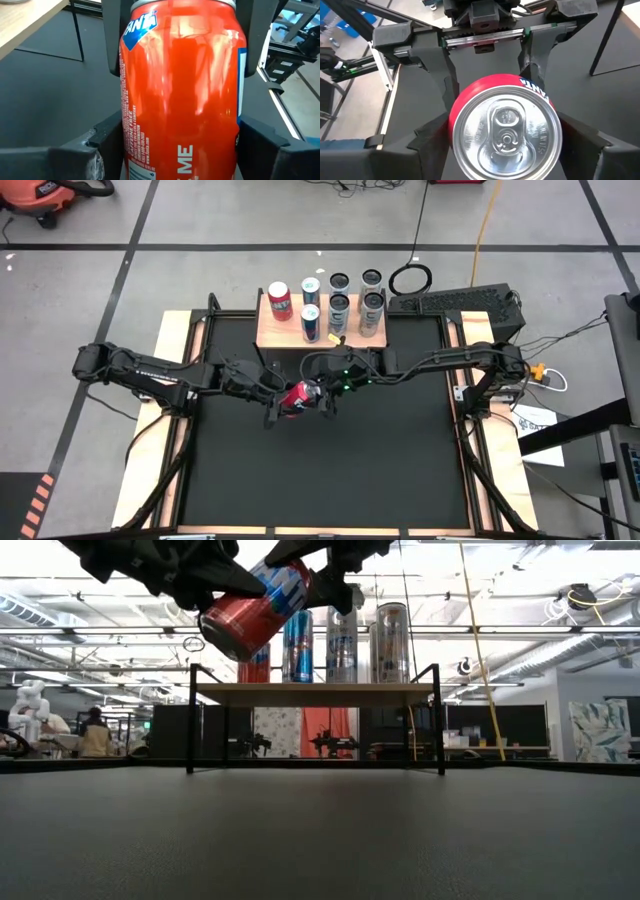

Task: Place canned beverage on shelf
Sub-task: Put the red soda can on the shelf aligned with the other red soda can

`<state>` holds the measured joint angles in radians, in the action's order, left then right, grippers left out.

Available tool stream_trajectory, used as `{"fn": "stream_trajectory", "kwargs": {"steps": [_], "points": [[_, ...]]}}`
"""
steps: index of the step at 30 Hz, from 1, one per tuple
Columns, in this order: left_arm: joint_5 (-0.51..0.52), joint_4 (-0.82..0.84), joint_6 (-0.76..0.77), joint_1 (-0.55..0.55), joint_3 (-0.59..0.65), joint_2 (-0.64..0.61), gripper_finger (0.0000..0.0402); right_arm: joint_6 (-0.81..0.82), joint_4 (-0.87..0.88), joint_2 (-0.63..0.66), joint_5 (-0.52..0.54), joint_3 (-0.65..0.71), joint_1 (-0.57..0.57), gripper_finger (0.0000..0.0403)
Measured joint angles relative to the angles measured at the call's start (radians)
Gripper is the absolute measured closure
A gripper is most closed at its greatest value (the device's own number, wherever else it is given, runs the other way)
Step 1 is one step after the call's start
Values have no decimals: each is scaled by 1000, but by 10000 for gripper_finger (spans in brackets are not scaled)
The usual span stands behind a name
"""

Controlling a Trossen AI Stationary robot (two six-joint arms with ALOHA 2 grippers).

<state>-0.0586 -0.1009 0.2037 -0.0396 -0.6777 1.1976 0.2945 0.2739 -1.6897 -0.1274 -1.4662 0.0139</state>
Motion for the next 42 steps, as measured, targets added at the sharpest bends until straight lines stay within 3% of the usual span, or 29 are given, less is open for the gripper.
{"fn": "stream_trajectory", "kwargs": {"steps": [9, 16, 22, 26, 36, 42], "points": [[15, -3, -14, -17, 0, -1, 124, 58, -9, 13, -38, 0, -2, 93], [58, 20, -35, -35, 5, -19, 124, 141, -35, 120, -192, -4, -14, 90], [195, -31, -83, -35, 3, -39, 124, 71, -32, 217, -180, -2, -60, 91], [270, -150, -129, -35, 8, -62, 124, 51, -27, 274, -109, -2, -110, 91], [445, -287, -161, -31, 128, -154, 118, 21, 5, 351, 1, -1, -261, 91], [595, -416, -180, -22, 234, -202, 119, 17, 7, 351, 5, 0, -320, 91]]}}
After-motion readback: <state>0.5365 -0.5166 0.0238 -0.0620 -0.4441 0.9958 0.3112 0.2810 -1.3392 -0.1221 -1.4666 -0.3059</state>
